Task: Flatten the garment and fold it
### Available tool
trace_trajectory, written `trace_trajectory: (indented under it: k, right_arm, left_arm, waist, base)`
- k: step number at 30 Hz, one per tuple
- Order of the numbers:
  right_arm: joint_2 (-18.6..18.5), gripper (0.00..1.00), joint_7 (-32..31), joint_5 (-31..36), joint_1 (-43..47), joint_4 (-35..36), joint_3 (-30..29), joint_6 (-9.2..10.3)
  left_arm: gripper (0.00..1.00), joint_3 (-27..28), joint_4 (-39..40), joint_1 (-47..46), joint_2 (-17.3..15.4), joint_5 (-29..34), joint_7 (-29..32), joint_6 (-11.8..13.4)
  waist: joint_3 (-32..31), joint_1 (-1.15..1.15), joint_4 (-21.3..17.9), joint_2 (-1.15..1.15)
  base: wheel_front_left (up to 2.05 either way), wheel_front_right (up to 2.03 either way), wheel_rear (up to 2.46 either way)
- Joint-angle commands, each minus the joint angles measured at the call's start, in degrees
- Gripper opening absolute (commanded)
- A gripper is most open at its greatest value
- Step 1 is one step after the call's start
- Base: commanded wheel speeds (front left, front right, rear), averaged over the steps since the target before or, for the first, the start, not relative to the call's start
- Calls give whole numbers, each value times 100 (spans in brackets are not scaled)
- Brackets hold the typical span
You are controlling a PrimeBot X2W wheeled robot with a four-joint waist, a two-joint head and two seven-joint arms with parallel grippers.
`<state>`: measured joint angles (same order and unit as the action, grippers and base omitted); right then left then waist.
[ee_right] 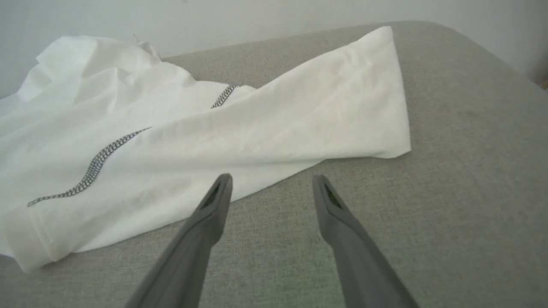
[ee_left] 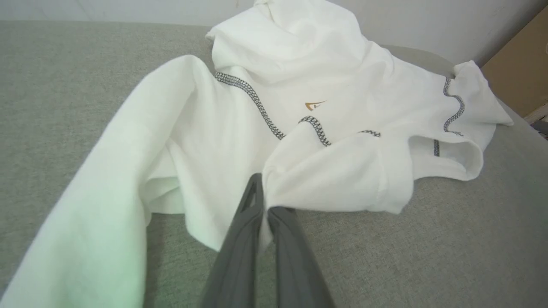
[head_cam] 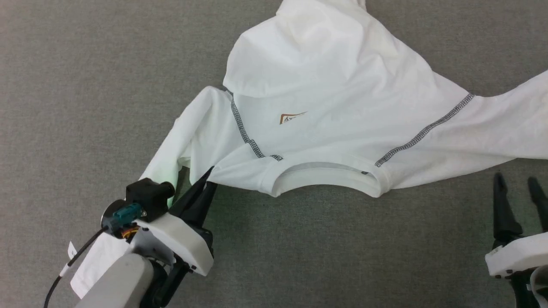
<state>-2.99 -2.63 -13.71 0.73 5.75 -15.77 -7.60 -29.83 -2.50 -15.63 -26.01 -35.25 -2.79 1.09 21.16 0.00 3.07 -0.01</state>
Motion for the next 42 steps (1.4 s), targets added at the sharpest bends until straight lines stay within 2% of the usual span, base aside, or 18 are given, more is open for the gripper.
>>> trace_trajectory:
  k: [1, 8, 16, 24, 29, 30, 31, 32, 33, 37, 42]
  right_arm:
    - [12, 100, -108, -28, 33, -78, 13, 11]
    - [12, 100, -646, 48, -311, -443, 85, 11]
    - [12, 100, -811, 81, -700, -843, 88, 11]
    - [12, 100, -1114, 50, -1124, -1652, 100, 11]
    - [12, 100, -1609, 154, -1511, -2152, 204, 11]
    - [12, 82, -1781, 202, -1572, -2232, 197, 11]
    - [12, 38, -1947, 256, -1630, -2286, 192, 11]
    - [12, 12, -2084, 320, -1688, -2300, 188, 11]
    - [12, 0, -2176, 393, -1747, -2279, 174, 11]
    - [12, 0, -2273, 498, -1905, -2063, 97, 11]
    - [12, 0, -1994, 134, -1845, -1725, 145, 11]
  left_arm:
    - [0, 24, 70, 53, -27, -16, -16, 37]
    - [0, -17, 253, 43, -12, -18, -1, 64]
    - [0, -104, 240, -14, 23, -16, 13, 27]
    - [0, -129, 218, -64, 34, -57, 37, 16]
    - [0, -122, 207, -151, 32, -81, 49, -1]
    - [0, -124, 198, -168, 31, -84, 54, -6]
    - [0, -125, 187, -186, 32, -88, 56, -10]
    - [0, -126, 176, -202, 35, -93, 59, -14]
    - [0, -127, 161, -218, 38, -98, 60, -19]
    - [0, -139, 83, -237, 71, -133, 18, -49]
    - [0, -86, 41, -165, 119, -172, -168, -12]
  waist:
    - [39, 0, 47, 1]
    - [177, 0, 152, 1]
    - [230, 0, 284, 1]
    - [344, 0, 362, 1]
    - [451, 0, 360, 1]
    - [461, 0, 357, 1]
    - [467, 0, 354, 1]
    - [470, 0, 349, 1]
    - [466, 0, 345, 1]
    - [351, 0, 320, 1]
    - [19, 0, 259, 1]
  base:
    - [0, 0, 0]
    - [0, 0, 0]
    - [0, 0, 0]
    - [0, 0, 0]
    - [0, 0, 0]
    - [0, 0, 0]
    - [0, 0, 0]
    - [0, 0, 0]
    - [0, 0, 0]
    - [0, 0, 0]
    - [0, 0, 0]
